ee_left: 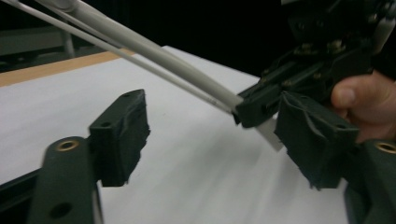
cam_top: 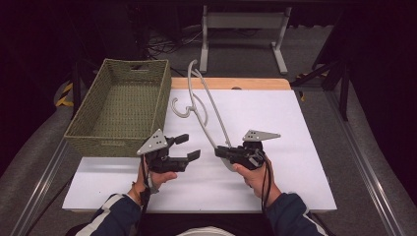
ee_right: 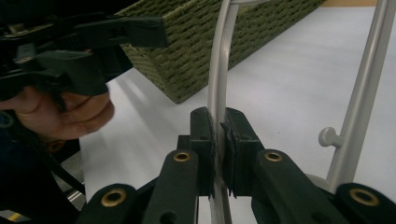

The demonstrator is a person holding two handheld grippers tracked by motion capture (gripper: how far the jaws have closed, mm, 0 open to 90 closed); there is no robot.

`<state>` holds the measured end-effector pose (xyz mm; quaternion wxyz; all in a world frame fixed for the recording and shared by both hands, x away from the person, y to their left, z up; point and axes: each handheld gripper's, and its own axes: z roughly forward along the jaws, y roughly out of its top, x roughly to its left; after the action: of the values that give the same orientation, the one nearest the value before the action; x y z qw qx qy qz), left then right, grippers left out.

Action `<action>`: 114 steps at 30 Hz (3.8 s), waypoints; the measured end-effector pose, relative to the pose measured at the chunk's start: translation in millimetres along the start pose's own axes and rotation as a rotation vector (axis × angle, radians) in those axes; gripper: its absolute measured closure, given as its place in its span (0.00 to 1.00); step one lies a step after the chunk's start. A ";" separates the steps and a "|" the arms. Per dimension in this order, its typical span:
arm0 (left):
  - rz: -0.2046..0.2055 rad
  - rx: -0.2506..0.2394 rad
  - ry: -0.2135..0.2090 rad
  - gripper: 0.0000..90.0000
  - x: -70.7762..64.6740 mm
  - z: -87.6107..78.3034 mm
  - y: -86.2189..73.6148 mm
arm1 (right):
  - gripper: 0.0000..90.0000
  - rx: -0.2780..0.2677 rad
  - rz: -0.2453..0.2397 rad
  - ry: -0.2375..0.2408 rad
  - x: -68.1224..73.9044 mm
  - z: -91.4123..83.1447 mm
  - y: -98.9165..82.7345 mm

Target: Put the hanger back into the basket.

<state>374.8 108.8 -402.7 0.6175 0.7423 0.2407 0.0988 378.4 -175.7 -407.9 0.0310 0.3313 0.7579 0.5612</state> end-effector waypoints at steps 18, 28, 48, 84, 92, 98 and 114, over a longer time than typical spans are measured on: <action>-0.099 -0.060 -0.023 0.61 10.9 18.3 -0.5 | 0.92 -0.063 0.036 0.016 0.2 11.2 -9.7; -0.159 -0.041 -0.059 0.60 22.4 29.5 -1.6 | 0.92 -0.081 0.019 0.056 4.6 15.0 -12.1; -0.074 -0.008 -0.075 0.91 12.0 26.8 15.4 | 0.67 -0.020 -0.066 -0.026 10.5 8.2 -13.8; 0.074 -0.056 0.143 0.91 2.6 -40.4 105.4 | 0.34 0.035 -0.218 -0.345 -29.1 -64.1 -45.9; 0.104 -0.039 0.199 0.91 13.6 -60.4 112.9 | 0.31 0.020 -0.259 -0.372 -22.1 -64.0 -45.0; 0.121 -0.011 0.245 0.91 25.8 -74.9 110.6 | 0.30 0.009 -0.271 -0.382 -19.8 -63.2 -45.0; 0.143 0.066 0.352 0.91 74.3 -91.0 104.2 | 0.30 0.036 -0.276 -0.365 -19.8 -56.4 -48.6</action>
<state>423.2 210.9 -293.6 0.5325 0.7487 0.2946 0.2628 347.5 -240.5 -435.9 0.2380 0.3209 0.7878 0.4688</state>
